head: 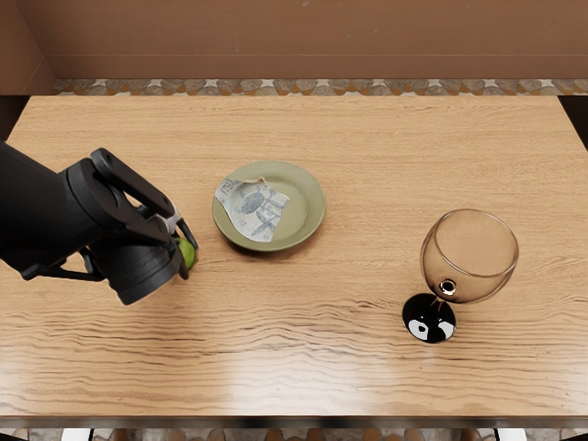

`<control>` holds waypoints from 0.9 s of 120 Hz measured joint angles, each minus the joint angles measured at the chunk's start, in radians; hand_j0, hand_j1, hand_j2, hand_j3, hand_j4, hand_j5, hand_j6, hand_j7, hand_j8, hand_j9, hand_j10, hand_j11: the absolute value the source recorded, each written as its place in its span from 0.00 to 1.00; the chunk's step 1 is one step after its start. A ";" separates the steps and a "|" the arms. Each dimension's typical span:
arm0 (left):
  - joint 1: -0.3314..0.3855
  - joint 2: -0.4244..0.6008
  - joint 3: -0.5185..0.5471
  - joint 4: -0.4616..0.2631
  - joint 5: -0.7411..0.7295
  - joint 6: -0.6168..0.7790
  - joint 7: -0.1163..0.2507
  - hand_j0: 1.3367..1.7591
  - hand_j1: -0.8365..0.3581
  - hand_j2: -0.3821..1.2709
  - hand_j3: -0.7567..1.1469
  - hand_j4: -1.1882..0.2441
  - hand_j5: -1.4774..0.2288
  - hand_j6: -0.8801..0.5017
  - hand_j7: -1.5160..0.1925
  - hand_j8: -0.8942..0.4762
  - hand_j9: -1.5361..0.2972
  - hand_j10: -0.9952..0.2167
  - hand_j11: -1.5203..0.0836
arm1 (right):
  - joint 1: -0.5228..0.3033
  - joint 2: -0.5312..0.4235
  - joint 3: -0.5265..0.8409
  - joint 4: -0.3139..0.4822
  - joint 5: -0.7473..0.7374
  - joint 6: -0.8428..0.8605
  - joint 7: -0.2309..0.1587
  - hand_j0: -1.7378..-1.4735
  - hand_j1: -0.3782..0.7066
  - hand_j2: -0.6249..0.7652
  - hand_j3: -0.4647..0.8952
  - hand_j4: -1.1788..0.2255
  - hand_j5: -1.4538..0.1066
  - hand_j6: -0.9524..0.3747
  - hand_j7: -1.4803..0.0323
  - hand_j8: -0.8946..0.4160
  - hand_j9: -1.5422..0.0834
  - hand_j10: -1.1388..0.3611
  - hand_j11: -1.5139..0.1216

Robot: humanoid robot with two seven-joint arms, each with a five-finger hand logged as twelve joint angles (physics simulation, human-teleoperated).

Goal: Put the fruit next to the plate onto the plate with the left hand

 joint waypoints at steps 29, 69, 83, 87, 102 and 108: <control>-0.103 0.000 -0.043 -0.006 -0.129 -0.003 0.000 0.73 0.34 0.47 0.40 0.46 0.13 0.50 0.21 0.51 0.20 0.21 0.22 | 0.000 0.000 0.000 0.000 0.000 0.000 0.000 0.30 0.03 0.45 0.34 0.84 0.93 0.72 0.98 0.68 0.95 0.76 0.93; -0.236 0.003 -0.092 0.064 -0.217 -0.002 -0.004 0.74 0.32 0.57 0.40 0.39 0.12 0.47 0.20 0.47 0.20 0.15 0.22 | 0.000 0.000 0.000 0.000 0.000 0.000 0.000 0.30 0.03 0.45 0.34 0.84 0.93 0.72 0.98 0.68 0.95 0.76 0.93; -0.210 0.007 -0.161 0.117 -0.202 -0.002 -0.004 0.74 0.32 0.60 0.40 0.35 0.12 0.46 0.20 0.45 0.21 0.14 0.23 | 0.000 0.000 0.000 0.000 0.000 0.000 0.000 0.30 0.03 0.45 0.34 0.84 0.93 0.72 0.98 0.68 0.95 0.76 0.93; -0.204 0.010 -0.180 0.124 -0.199 -0.002 -0.005 0.74 0.32 0.59 0.40 0.34 0.12 0.46 0.21 0.44 0.21 0.14 0.23 | 0.000 0.000 0.000 0.000 0.000 0.000 0.000 0.30 0.03 0.45 0.34 0.84 0.93 0.72 0.98 0.68 0.95 0.76 0.93; -0.138 0.011 -0.243 0.152 -0.183 0.000 -0.006 0.75 0.32 0.65 0.40 0.31 0.14 0.43 0.21 0.42 0.22 0.13 0.24 | 0.000 0.000 0.000 0.000 0.000 0.000 0.000 0.30 0.03 0.45 0.34 0.84 0.93 0.72 0.98 0.68 0.95 0.76 0.93; -0.126 0.011 -0.260 0.160 -0.178 0.000 -0.006 0.75 0.30 0.68 0.40 0.31 0.15 0.43 0.22 0.42 0.23 0.13 0.25 | 0.000 0.000 0.000 0.000 0.000 0.000 0.000 0.30 0.03 0.45 0.34 0.84 0.93 0.72 0.98 0.68 0.95 0.76 0.93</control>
